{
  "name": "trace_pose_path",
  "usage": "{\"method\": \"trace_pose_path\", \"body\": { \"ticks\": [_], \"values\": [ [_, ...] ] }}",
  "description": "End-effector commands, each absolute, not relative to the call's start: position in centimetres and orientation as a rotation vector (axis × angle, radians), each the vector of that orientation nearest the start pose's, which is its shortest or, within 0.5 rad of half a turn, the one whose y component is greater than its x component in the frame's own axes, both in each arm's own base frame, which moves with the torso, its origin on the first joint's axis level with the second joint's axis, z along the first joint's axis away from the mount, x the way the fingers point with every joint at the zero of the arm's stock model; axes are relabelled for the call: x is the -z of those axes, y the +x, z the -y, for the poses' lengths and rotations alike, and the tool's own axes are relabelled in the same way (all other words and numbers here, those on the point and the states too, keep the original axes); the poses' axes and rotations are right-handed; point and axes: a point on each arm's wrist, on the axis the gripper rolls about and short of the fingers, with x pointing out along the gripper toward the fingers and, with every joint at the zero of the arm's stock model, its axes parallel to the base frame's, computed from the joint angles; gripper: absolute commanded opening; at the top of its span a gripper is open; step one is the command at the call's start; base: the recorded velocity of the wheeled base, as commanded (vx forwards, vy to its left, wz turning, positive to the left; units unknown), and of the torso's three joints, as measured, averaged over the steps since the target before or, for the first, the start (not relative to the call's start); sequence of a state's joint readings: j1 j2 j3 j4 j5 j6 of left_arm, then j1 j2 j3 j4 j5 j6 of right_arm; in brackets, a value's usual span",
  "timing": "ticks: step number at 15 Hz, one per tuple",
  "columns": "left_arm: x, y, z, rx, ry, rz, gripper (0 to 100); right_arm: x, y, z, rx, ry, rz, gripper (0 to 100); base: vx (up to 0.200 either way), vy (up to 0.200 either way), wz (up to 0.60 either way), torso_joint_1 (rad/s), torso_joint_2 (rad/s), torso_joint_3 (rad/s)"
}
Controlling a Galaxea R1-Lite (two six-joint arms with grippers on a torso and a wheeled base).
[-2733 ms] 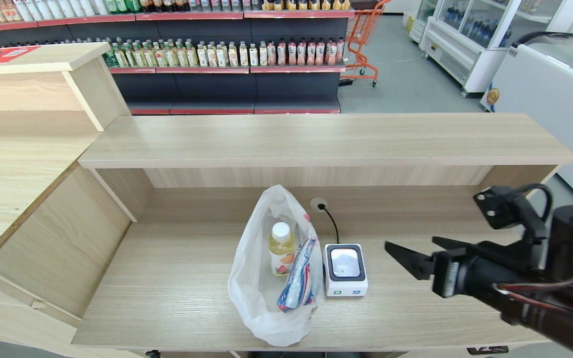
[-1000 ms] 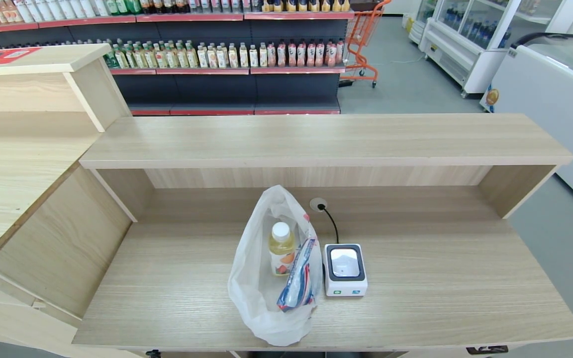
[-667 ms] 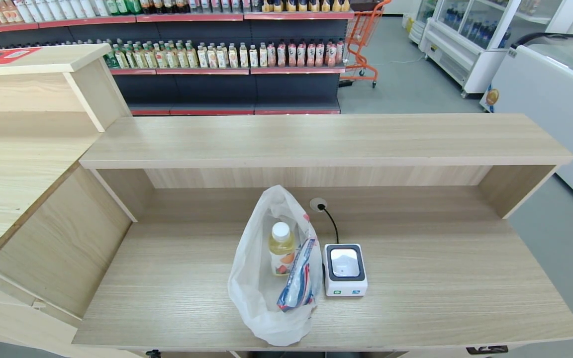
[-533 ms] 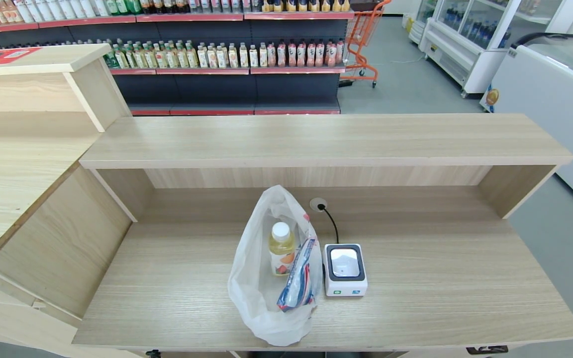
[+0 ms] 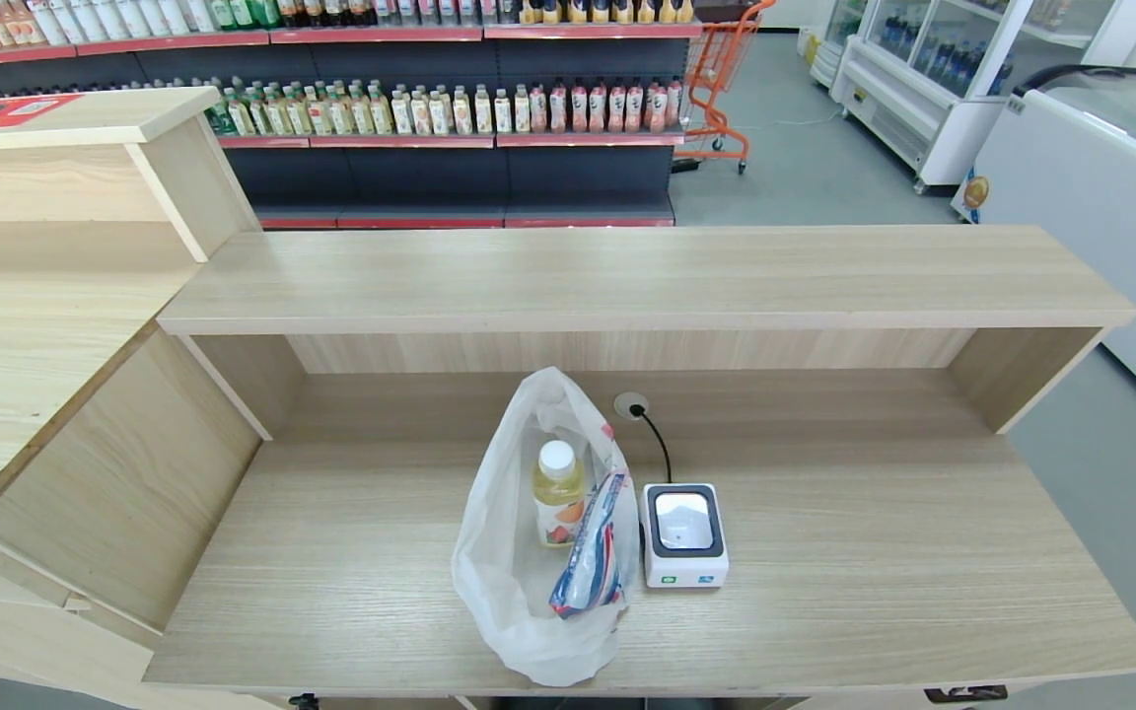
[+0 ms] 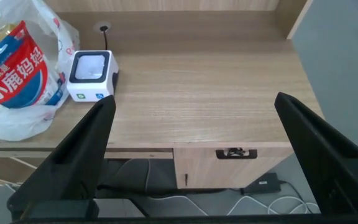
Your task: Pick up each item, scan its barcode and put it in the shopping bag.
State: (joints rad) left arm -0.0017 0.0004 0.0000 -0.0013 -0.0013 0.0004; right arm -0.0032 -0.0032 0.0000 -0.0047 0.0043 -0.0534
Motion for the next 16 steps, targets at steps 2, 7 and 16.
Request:
{"method": "trace_pose_path", "body": {
  "ticks": [2,7,16],
  "values": [
    [-7.56,-2.28,-0.01,0.003,-0.003,0.002,100,-7.6,-2.28,-0.02,-0.001,-0.055,0.005,100,0.0,0.0,0.0,0.0,0.0,0.0],
    [-7.56,-2.28,0.0,0.003,0.006,0.002,100,-7.6,-2.28,-0.02,-0.001,-0.057,0.005,100,0.0,-0.12,0.0,0.0,0.0,0.002],
    [-7.57,-2.26,0.0,0.005,0.0,-0.002,100,-7.58,-2.28,-0.02,-0.001,-0.058,0.003,100,0.022,-0.089,0.0,0.004,0.0,0.001]
  ]
}}
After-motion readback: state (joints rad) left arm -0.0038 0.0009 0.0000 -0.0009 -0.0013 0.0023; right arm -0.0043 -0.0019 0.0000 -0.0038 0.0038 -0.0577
